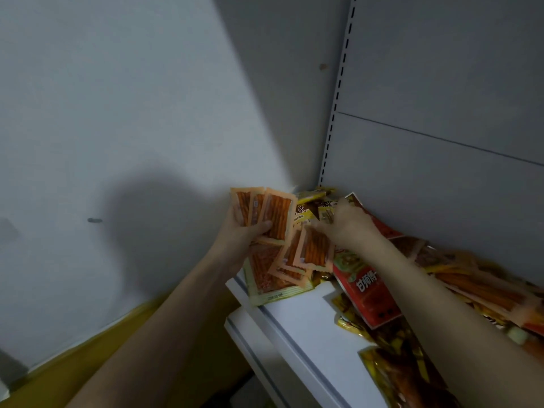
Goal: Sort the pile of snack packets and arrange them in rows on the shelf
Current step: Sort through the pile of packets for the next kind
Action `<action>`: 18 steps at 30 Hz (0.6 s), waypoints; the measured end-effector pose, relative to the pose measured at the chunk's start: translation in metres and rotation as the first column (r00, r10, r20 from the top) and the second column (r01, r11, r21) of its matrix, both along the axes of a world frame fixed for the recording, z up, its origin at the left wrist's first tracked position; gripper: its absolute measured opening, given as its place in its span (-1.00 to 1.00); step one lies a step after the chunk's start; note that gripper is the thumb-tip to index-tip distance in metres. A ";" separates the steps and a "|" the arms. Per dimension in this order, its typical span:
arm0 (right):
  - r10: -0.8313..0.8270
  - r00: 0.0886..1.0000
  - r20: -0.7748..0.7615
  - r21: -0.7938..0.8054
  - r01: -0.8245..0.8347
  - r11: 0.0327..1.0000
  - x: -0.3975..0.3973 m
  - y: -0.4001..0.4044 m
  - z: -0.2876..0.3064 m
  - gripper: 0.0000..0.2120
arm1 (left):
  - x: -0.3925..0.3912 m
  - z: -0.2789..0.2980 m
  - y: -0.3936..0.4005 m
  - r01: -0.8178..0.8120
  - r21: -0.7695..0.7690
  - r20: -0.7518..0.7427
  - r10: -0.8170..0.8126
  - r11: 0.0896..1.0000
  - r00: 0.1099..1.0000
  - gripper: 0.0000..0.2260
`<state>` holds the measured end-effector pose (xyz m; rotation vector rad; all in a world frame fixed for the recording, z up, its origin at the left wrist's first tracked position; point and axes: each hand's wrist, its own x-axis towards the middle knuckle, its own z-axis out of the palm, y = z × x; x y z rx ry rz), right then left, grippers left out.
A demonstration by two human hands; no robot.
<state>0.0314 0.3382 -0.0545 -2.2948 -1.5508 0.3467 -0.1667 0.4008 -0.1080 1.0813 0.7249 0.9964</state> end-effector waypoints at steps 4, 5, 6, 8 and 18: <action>0.006 1.000 -0.011 -0.127 -0.007 0.992 -0.007 -0.005 -0.012 -0.42 | 0.002 -0.008 -0.003 -0.012 -0.016 -0.003 0.012 1.000 1.000 -0.53; -0.007 1.000 -0.016 -0.119 0.005 0.993 -0.008 -0.005 -0.014 -0.42 | 0.002 -0.009 -0.005 -0.008 -0.012 -0.002 0.008 1.000 1.000 -0.53; -0.027 0.999 -0.040 -0.102 0.023 0.995 -0.008 -0.004 -0.015 -0.41 | 0.001 -0.011 -0.006 -0.002 -0.007 -0.002 0.002 1.000 1.000 -0.52; -0.068 0.989 -0.133 -0.064 0.059 0.996 -0.007 -0.003 -0.015 -0.35 | -0.002 -0.012 -0.008 0.006 -0.002 -0.004 -0.006 1.000 1.000 -0.52; 0.090 0.345 -0.934 0.188 0.261 0.947 -0.012 -0.043 0.011 -0.90 | -0.011 0.004 -0.017 0.012 0.074 -0.049 -0.008 0.997 0.999 -0.54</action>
